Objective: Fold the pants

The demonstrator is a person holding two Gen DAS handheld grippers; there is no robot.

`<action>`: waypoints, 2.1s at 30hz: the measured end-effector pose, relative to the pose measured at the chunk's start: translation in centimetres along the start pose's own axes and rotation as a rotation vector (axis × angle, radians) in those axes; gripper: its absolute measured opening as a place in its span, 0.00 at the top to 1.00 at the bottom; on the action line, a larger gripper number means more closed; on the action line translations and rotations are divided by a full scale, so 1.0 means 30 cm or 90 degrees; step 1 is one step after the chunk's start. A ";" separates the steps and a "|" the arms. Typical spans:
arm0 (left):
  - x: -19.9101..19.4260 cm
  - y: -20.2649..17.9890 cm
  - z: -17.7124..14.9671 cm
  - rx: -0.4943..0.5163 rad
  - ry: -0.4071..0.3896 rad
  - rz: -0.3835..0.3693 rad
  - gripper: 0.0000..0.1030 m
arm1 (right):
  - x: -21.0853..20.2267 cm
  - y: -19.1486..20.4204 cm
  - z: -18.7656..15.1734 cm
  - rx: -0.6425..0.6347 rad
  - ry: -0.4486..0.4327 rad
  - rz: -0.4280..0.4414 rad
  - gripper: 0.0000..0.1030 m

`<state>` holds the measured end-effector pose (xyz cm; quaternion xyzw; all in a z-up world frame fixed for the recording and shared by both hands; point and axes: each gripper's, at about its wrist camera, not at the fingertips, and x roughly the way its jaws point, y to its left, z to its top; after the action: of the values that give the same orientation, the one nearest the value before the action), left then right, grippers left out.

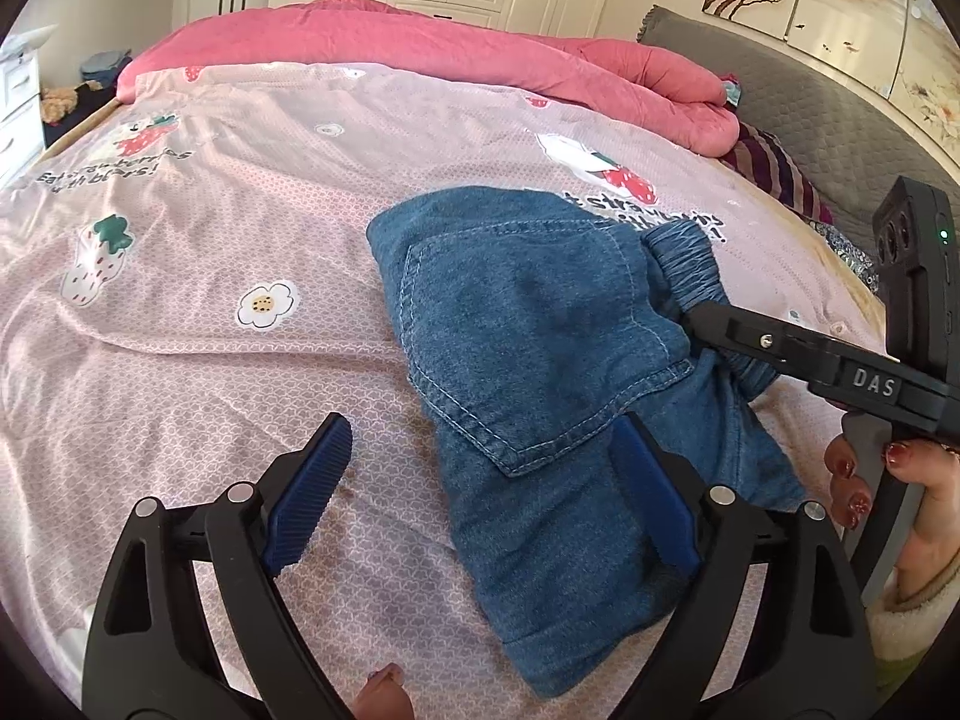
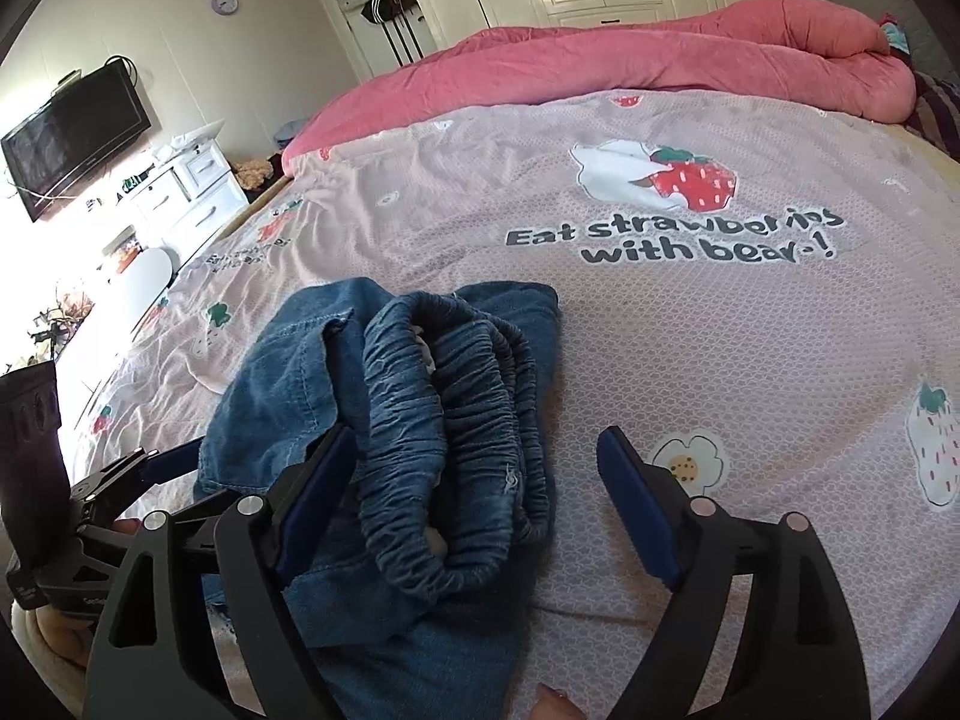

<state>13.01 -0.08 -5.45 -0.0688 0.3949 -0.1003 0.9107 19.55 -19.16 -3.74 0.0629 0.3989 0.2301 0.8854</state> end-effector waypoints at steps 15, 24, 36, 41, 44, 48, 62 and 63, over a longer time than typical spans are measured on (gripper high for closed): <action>-0.180 -0.047 -0.023 0.021 -0.055 0.026 0.09 | -0.178 0.074 -0.054 -0.049 -0.059 -0.046 0.05; -0.278 -0.074 -0.090 0.019 -0.057 0.043 0.09 | -0.313 0.120 -0.120 -0.073 -0.085 -0.061 0.05; -0.339 -0.120 -0.232 -0.008 -0.038 0.049 0.09 | -0.397 0.155 -0.247 -0.081 -0.071 -0.071 0.04; -0.348 -0.146 -0.299 -0.004 -0.027 0.061 0.09 | -0.409 0.158 -0.298 -0.082 -0.068 -0.085 0.04; -0.353 -0.159 -0.333 -0.010 -0.026 0.069 0.09 | -0.410 0.161 -0.324 -0.086 -0.060 -0.089 0.04; -0.351 -0.174 -0.357 -0.006 -0.022 0.071 0.09 | -0.409 0.160 -0.370 -0.077 -0.053 -0.092 0.04; -0.330 -0.200 -0.395 -0.010 -0.018 0.085 0.09 | -0.394 0.124 -0.446 -0.075 -0.053 -0.120 0.04; -0.329 -0.201 -0.396 -0.010 -0.019 0.086 0.09 | -0.389 0.123 -0.448 -0.074 -0.049 -0.117 0.04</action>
<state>-3.06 -4.13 -5.30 -0.0509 0.3860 -0.0344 0.9204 1.63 -22.21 -3.80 -0.0164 0.3547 0.1678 0.9197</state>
